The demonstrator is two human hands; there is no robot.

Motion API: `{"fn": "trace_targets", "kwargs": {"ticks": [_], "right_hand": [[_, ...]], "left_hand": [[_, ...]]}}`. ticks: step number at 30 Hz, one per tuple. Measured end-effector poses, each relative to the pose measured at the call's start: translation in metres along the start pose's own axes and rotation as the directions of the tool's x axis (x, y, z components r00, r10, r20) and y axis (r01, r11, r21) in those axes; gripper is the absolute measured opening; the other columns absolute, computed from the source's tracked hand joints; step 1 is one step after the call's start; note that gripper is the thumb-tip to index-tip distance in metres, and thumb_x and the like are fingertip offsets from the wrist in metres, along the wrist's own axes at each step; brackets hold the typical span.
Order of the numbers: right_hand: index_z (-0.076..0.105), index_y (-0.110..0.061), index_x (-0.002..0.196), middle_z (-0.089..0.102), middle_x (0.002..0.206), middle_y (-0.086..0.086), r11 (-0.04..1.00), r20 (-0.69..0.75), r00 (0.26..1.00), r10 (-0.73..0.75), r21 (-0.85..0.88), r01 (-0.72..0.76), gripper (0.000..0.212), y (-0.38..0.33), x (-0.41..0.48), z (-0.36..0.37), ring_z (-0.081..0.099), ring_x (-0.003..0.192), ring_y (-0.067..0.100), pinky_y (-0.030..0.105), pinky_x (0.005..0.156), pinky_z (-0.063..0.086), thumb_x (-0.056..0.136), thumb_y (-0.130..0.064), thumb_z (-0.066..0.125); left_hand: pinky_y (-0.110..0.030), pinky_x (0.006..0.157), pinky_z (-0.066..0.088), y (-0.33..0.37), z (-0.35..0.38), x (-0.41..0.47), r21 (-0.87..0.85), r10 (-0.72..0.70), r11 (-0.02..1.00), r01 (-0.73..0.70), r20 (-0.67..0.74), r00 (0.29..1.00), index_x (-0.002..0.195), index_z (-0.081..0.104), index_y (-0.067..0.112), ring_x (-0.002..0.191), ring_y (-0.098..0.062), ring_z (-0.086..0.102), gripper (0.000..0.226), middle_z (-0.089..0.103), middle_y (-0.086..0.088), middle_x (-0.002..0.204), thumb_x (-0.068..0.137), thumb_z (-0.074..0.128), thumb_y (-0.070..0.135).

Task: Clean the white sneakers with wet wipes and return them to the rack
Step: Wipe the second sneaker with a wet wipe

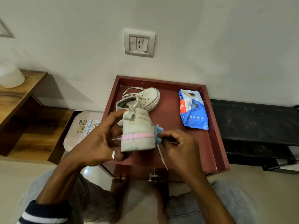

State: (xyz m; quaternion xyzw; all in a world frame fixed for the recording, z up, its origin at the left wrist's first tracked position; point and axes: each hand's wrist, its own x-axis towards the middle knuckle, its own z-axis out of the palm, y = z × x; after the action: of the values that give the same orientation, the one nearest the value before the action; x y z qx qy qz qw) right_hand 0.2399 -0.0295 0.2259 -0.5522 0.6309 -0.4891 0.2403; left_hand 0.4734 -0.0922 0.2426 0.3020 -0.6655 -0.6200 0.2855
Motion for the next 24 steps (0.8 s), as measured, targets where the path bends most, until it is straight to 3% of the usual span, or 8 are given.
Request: {"fn": "trace_targets", "kwargs": {"ticks": [3,6,9,12,14,16,20,24], "right_hand": [[0.075,-0.025,0.092,0.075,0.094,-0.010,0.964,0.036,0.981,0.192,0.178,-0.195,0.029,0.004,0.007,-0.014,0.071,0.091,0.009,0.034,0.083,0.058,0.086,0.003,0.067],[0.075,-0.022,0.098,0.076,0.096,-0.005,0.891,0.050,0.933,0.355,0.286,-0.354,0.024,0.007,0.013,-0.023,0.071,0.093,0.017,0.035,0.079,0.059,0.089,-0.002,0.064],[0.077,-0.015,0.090,0.075,0.088,0.005,0.814,0.077,0.861,0.503,0.292,-0.502,0.017,0.012,0.014,-0.026,0.071,0.089,0.025,0.035,0.074,0.059,0.093,-0.014,0.060],[0.075,-0.008,0.083,0.073,0.080,0.014,0.783,0.161,0.814,0.558,0.225,-0.580,0.040,0.014,0.012,-0.025,0.067,0.070,0.019,0.028,0.061,0.055,0.093,-0.044,0.059],[0.074,-0.010,0.080,0.073,0.074,0.007,0.810,0.168,0.828,0.535,0.176,-0.560,0.043,0.016,0.010,-0.020,0.065,0.065,0.013,0.023,0.056,0.052,0.088,-0.051,0.063],[0.074,-0.015,0.077,0.073,0.073,0.002,0.839,0.176,0.843,0.509,0.116,-0.531,0.034,0.018,0.008,-0.014,0.066,0.065,0.011,0.022,0.056,0.052,0.085,-0.047,0.069],[0.076,-0.019,0.079,0.072,0.071,-0.003,0.854,0.224,0.842,0.490,0.069,-0.516,0.023,0.021,0.007,-0.009,0.066,0.064,0.008,0.023,0.056,0.051,0.084,-0.041,0.071],[0.075,-0.026,0.083,0.074,0.078,-0.004,0.864,0.275,0.827,0.490,-0.024,-0.504,0.027,0.025,0.004,-0.003,0.071,0.079,0.015,0.043,0.075,0.061,0.074,-0.051,0.071]], "left_hand": [[-0.031,0.102,0.053,0.000,0.018,0.005,0.126,0.081,0.989,-0.080,-0.006,0.997,0.142,0.040,0.047,0.136,-0.015,0.052,0.111,0.051,0.011,0.147,0.061,0.088,-0.011],[-0.019,0.106,0.046,-0.006,0.033,0.019,0.276,0.155,0.948,-0.161,0.044,0.987,0.144,0.038,0.047,0.146,-0.003,0.036,0.111,0.030,0.021,0.160,0.063,0.089,-0.010],[-0.033,0.096,0.057,-0.024,0.038,0.029,0.491,0.130,0.849,-0.194,0.162,0.978,0.147,0.037,0.037,0.150,-0.008,0.029,0.109,0.011,0.022,0.167,0.061,0.081,-0.013],[-0.016,0.057,0.052,-0.035,0.043,0.027,0.638,0.059,0.745,-0.197,0.230,0.971,0.142,0.035,0.042,0.121,-0.003,0.057,0.106,-0.004,0.026,0.166,0.060,0.070,-0.015],[-0.023,0.048,0.050,-0.038,0.047,0.023,0.709,0.020,0.680,-0.186,0.236,0.971,0.138,0.033,0.042,0.086,0.001,0.060,0.098,-0.012,0.028,0.165,0.064,0.069,-0.012],[-0.031,0.048,0.051,-0.041,0.048,0.020,0.763,-0.023,0.628,-0.153,0.214,0.977,0.134,0.031,0.043,0.071,-0.003,0.057,0.094,-0.018,0.031,0.163,0.068,0.071,-0.010],[-0.029,0.051,0.053,-0.042,0.048,0.016,0.810,-0.091,0.578,-0.094,0.178,0.980,0.135,0.026,0.044,0.070,-0.007,0.056,0.095,-0.022,0.032,0.160,0.070,0.073,-0.008],[-0.012,0.054,0.044,-0.044,0.053,0.013,0.835,-0.210,0.550,-0.024,0.167,0.963,0.142,0.021,0.047,0.073,0.021,0.038,0.095,-0.031,0.038,0.154,0.078,0.071,-0.003]]}}
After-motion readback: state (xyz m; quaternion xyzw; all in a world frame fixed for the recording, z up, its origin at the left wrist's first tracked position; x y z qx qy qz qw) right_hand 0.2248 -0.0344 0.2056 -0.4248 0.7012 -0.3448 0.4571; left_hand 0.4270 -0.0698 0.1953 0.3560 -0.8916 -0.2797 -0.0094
